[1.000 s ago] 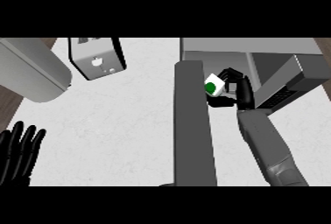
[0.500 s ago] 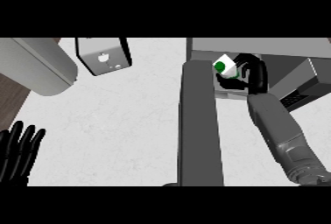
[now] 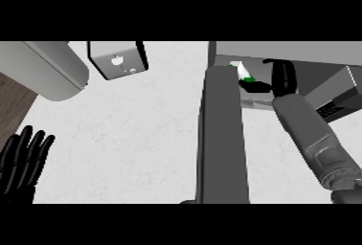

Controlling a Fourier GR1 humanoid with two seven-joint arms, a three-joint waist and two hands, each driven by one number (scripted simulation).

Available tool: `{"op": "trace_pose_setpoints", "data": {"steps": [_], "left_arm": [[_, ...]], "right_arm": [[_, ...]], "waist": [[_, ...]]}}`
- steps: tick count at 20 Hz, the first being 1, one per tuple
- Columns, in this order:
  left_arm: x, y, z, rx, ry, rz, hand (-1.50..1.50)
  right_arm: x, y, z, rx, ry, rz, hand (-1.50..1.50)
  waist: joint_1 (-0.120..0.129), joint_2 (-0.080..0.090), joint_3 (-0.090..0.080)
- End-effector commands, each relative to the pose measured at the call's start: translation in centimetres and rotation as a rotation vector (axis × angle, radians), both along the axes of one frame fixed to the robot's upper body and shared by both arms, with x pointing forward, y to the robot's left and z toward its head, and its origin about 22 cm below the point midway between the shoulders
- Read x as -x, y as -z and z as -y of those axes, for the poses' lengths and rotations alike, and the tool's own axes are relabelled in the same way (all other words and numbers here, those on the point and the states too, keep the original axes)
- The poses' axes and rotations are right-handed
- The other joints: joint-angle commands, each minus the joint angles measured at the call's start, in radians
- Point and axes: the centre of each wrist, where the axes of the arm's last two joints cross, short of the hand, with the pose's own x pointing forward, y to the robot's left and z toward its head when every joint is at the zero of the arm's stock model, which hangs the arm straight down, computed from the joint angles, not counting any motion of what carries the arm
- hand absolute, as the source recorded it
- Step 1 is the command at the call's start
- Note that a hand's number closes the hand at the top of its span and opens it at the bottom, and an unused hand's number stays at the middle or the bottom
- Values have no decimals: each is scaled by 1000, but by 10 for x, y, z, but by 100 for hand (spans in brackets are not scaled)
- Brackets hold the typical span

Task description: Pick up the milk, place it into the microwave and close the microwave

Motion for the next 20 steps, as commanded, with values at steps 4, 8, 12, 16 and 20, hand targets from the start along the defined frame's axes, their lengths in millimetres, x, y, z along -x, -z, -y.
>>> {"op": "trace_pose_setpoints", "data": {"steps": [4, 8, 12, 16, 20], "left_arm": [[-3, 9, -5, -26, 27, -9, -150], [2, 4, 8, -27, 11, 4, -150], [5, -4, 5, -46, 12, 6, -150], [4, 5, 12, -44, 0, 0, -150], [6, 4, 6, -47, 17, -4, -150]], "right_arm": [[-7, -5, -41, 23, -80, -62, -150], [-7, -6, -32, 6, -88, -64, -150], [-5, -3, -48, -34, -32, -28, -150], [-7, -8, -20, -26, -10, -6, -150], [-3, -2, -18, -58, 40, 27, -150]], "waist": [[4, -2, -1], [-3, -5, 0], [-5, -6, 0], [-14, -6, 0], [-15, -8, 0]]}}
